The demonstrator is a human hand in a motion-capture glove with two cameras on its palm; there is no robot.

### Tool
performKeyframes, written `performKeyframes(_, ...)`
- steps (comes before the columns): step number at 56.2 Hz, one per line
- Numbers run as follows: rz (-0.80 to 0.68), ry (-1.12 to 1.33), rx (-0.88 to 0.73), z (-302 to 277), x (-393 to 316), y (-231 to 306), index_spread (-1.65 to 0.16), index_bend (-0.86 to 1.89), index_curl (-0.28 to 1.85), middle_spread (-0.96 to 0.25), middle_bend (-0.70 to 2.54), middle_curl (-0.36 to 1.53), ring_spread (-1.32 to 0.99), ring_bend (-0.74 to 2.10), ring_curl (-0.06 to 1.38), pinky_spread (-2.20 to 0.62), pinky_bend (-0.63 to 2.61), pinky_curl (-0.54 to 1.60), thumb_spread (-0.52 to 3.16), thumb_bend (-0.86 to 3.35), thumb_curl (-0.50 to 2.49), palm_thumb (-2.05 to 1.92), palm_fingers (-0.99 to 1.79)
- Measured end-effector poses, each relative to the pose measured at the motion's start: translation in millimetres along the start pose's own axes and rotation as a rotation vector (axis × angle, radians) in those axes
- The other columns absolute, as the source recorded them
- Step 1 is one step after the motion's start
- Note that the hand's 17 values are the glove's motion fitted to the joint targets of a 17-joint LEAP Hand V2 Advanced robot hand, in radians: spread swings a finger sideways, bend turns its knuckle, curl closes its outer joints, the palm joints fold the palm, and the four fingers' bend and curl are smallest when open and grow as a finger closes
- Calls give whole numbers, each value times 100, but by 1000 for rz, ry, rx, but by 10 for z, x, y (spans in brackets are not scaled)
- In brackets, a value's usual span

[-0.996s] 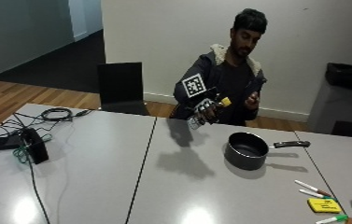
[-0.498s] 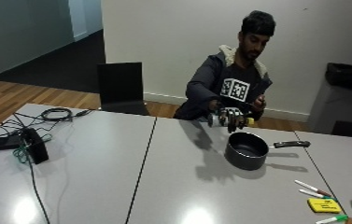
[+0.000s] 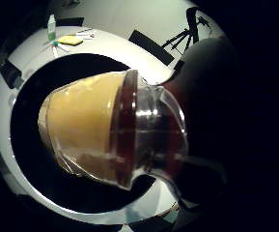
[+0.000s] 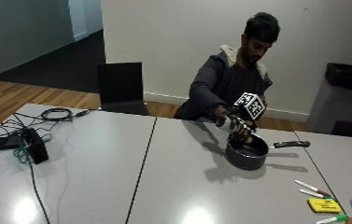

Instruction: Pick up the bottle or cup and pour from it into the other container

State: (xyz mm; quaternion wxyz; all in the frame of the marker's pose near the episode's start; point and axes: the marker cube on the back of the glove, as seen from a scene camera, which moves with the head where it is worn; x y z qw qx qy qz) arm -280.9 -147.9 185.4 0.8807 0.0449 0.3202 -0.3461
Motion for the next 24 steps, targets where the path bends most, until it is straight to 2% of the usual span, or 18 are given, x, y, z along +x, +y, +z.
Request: performKeyframes(24, -23, -46, 7, -34, -100, 54, -35, 24, 50, -30, 52, 50, -29, 52, 41, -2, 14, 27, 72, -3, 59, 102, 121)
